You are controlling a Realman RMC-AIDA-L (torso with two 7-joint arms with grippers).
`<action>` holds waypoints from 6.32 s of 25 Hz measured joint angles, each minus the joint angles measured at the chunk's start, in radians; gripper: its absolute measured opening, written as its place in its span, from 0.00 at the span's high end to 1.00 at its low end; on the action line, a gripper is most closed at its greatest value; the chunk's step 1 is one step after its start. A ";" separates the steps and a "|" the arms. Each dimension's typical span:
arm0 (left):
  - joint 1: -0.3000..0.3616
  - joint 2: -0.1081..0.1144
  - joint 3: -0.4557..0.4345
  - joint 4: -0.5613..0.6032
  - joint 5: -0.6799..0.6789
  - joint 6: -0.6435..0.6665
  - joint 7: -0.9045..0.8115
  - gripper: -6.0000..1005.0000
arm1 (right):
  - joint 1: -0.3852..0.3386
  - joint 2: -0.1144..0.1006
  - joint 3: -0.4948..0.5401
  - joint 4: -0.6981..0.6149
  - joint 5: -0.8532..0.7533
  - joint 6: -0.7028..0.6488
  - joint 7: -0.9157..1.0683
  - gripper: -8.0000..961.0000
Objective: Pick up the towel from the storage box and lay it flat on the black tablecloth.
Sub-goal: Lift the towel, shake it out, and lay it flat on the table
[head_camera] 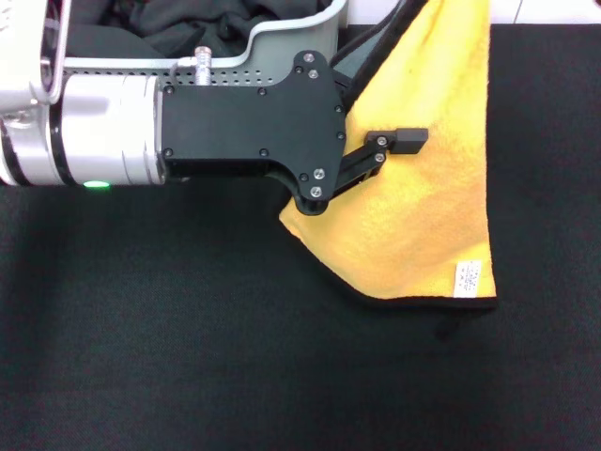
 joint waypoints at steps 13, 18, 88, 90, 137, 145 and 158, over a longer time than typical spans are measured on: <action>0.038 0.003 -0.010 -0.037 -0.005 -0.001 0.029 0.95 | -0.051 -0.008 0.095 -0.047 0.050 0.004 0.012 0.97; 0.040 0.004 -0.030 -0.043 -0.005 -0.001 0.030 0.95 | -0.069 -0.012 0.120 -0.055 0.058 0.007 0.013 0.97; 0.030 0.014 -0.261 -0.289 -0.134 0.193 0.070 0.93 | -0.188 -0.022 0.241 0.005 0.121 0.010 0.000 0.93; 0.033 0.014 -0.261 -0.289 -0.134 0.193 0.070 0.93 | -0.189 -0.022 0.241 0.008 0.122 0.010 0.000 0.93; 0.024 0.056 -0.263 -0.292 -0.254 0.232 -0.034 0.97 | -0.194 -0.015 0.207 0.087 0.133 0.068 0.089 0.90; -0.010 0.149 -0.278 -0.256 -0.300 0.336 -0.178 0.96 | -0.358 -0.026 -0.073 0.164 0.360 0.093 0.081 0.90; -0.119 0.154 -0.451 -0.332 -0.067 0.334 -0.182 0.94 | -0.372 -0.024 -0.109 0.348 0.334 0.086 -0.070 0.89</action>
